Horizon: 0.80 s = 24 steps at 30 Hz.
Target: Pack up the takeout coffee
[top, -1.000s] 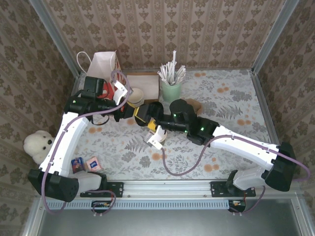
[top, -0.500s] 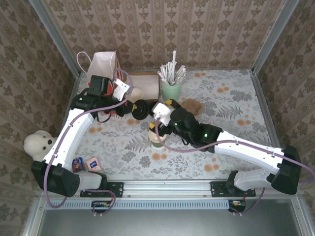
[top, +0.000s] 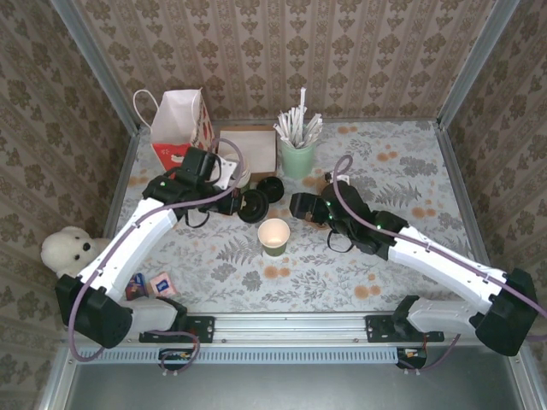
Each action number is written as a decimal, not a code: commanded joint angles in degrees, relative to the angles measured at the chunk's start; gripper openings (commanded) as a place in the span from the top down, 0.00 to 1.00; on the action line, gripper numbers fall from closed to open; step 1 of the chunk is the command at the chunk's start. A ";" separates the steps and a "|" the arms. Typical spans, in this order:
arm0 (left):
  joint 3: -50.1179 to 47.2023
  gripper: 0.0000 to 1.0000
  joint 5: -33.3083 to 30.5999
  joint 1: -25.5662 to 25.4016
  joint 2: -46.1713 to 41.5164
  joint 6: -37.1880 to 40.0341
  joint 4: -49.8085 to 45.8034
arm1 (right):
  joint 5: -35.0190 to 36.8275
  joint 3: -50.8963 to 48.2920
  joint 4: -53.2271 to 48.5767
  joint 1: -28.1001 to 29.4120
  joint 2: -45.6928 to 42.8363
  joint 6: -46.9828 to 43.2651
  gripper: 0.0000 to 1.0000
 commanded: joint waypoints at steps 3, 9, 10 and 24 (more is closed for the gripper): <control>-0.52 1.00 0.29 -1.37 0.81 -10.93 0.63 | -7.10 -4.45 0.62 -2.13 -3.40 10.14 0.00; 3.20 1.00 -0.81 -3.66 3.68 -18.43 -8.09 | -10.23 -7.53 2.35 -2.82 -3.94 12.09 0.01; 3.46 1.00 -1.50 -4.21 4.13 -19.27 -9.33 | -10.96 -8.18 3.22 -2.83 -4.03 11.99 0.01; 3.94 1.00 -7.01 -11.10 8.14 -22.83 -8.46 | -14.01 -12.55 8.59 -3.73 -3.42 14.10 0.05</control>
